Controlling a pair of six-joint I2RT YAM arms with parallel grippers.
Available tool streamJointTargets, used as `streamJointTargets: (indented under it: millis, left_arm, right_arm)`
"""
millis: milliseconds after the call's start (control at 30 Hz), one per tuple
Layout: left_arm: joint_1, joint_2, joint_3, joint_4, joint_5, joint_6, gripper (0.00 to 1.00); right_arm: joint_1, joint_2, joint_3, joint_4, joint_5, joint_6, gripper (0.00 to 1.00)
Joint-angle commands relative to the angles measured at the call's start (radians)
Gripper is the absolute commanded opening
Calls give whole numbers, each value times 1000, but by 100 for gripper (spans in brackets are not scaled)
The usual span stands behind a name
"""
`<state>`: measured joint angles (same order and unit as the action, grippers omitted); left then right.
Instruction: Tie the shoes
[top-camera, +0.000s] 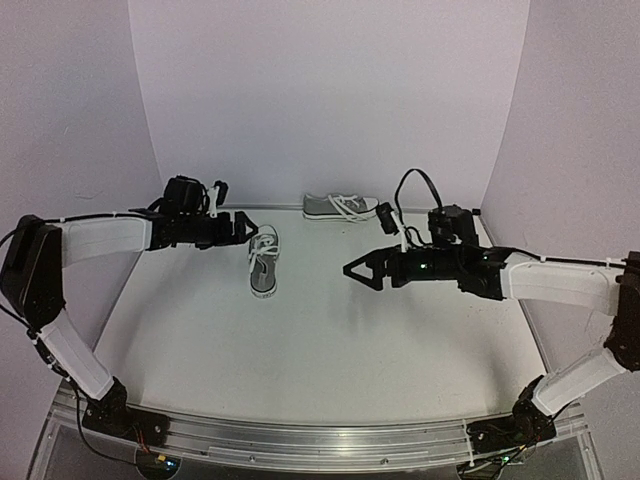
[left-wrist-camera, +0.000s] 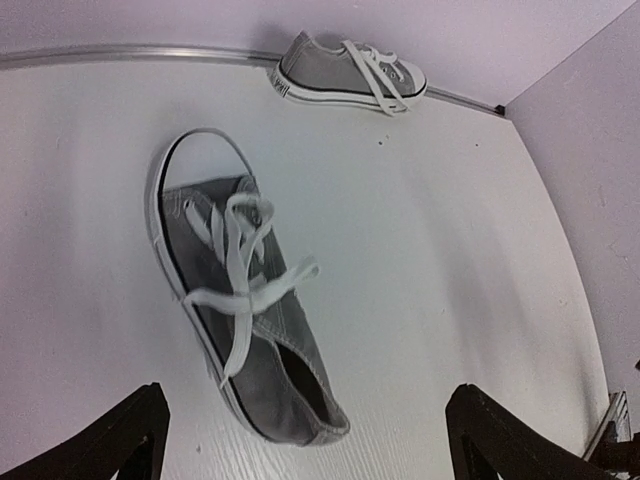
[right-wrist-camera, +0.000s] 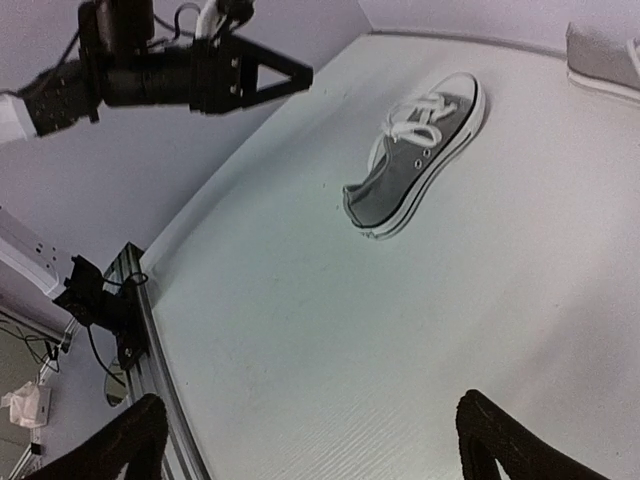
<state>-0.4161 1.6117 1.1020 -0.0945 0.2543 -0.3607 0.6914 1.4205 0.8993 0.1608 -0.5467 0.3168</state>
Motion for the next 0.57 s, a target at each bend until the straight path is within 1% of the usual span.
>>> streamJointTargets:
  millis: [0,100,233,433,533]
  left_arm:
    - [-66,-137,-206,4,-98,-95,100]
    - [-147,-186,-293,-8,-183,-90,100]
    - [-211,-193,-357,-8,-230,-131,100]
    - [-252,-237,-399,4,-245,-180,100]
    - [-258,-259,-400,-5,-291,-177,100]
  right_arm:
    - [-3,-66,-97,105,157,62,98]
    - [-2,-48,-139,115,208,76,98]
    - [-3,39,-126,118,164,82,98]
    - [-2,94,-128,129,146,90,98]
    - [-2,111,-109,131,151,82,98]
